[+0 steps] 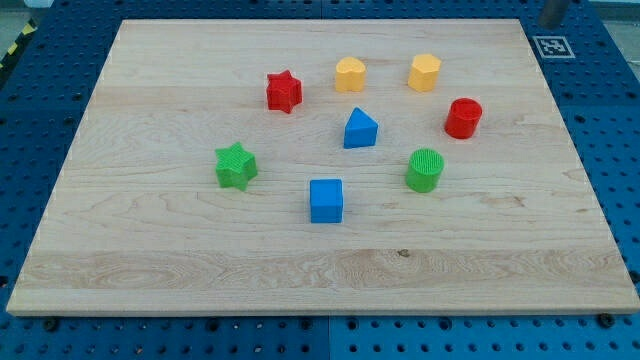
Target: Move the yellow hexagon to the top right of the board
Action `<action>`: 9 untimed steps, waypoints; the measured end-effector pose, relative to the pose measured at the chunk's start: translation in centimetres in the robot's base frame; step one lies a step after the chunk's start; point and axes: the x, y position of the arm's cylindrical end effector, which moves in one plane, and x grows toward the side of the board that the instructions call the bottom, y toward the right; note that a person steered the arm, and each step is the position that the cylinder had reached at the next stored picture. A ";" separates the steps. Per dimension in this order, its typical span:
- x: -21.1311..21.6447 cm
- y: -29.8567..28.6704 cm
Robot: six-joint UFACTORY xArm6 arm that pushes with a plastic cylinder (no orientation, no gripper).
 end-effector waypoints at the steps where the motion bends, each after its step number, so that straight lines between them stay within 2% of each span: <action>1: 1.2 0.0; 2: 6.1 -0.4; 3: 9.6 -5.6; 4: 10.9 -7.6; 9: 12.0 -8.1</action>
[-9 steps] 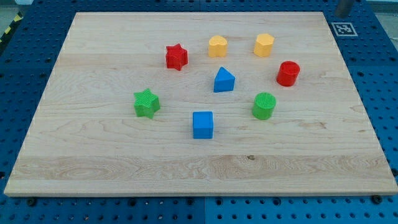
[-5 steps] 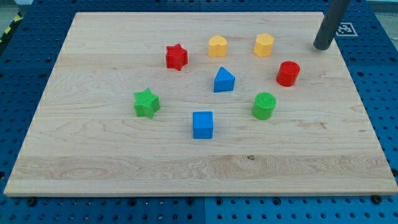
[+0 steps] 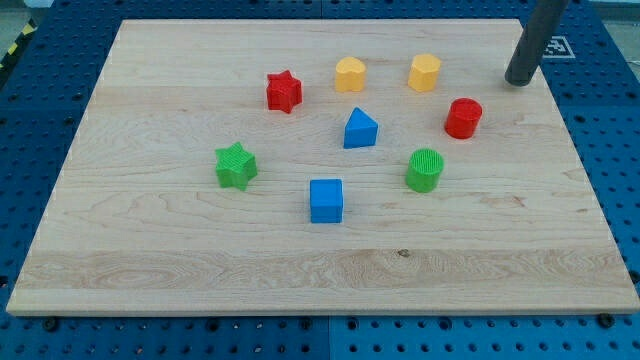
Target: Move the yellow hexagon to the top right of the board
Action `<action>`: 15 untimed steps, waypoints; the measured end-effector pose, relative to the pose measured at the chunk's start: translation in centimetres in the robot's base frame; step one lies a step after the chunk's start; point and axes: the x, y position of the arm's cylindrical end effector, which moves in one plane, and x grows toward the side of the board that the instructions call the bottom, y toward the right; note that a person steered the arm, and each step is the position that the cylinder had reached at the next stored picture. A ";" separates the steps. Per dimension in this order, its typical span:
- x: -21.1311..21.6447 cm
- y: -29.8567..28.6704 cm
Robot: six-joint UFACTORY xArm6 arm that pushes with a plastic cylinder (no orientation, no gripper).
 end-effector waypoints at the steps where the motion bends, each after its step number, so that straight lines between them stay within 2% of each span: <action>1: -0.4 -6.4; 2: -0.6 -13.6; 3: -0.6 -13.7; 4: -3.7 -11.1; 5: -6.6 -13.6; 7: -5.7 -27.8; 8: -1.8 -28.3; 9: -0.1 -27.6; 11: -0.2 -20.0; 14: -1.8 -5.3; 15: -2.9 -4.6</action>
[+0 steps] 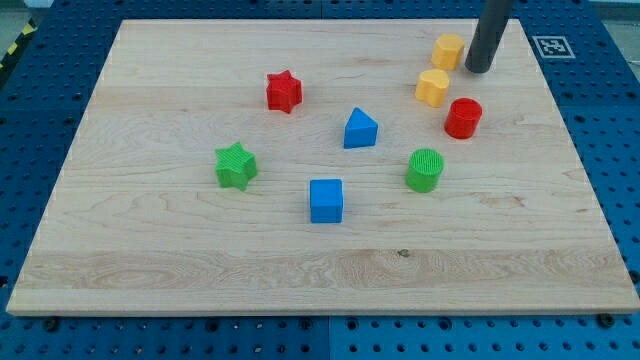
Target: Move the yellow hexagon to the top right of the board
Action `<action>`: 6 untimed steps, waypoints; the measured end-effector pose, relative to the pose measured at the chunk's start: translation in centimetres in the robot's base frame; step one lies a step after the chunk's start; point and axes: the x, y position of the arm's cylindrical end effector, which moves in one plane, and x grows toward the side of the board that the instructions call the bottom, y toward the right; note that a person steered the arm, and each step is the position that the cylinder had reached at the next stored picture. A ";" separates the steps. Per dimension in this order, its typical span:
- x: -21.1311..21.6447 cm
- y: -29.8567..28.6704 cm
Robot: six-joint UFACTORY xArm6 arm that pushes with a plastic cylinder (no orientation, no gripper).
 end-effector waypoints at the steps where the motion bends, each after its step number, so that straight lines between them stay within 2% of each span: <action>1: 1.1 -2.8; 2: 1.6 -7.0; 3: 0.3 -7.5; 4: -0.2 -5.3; 6: -2.6 -5.0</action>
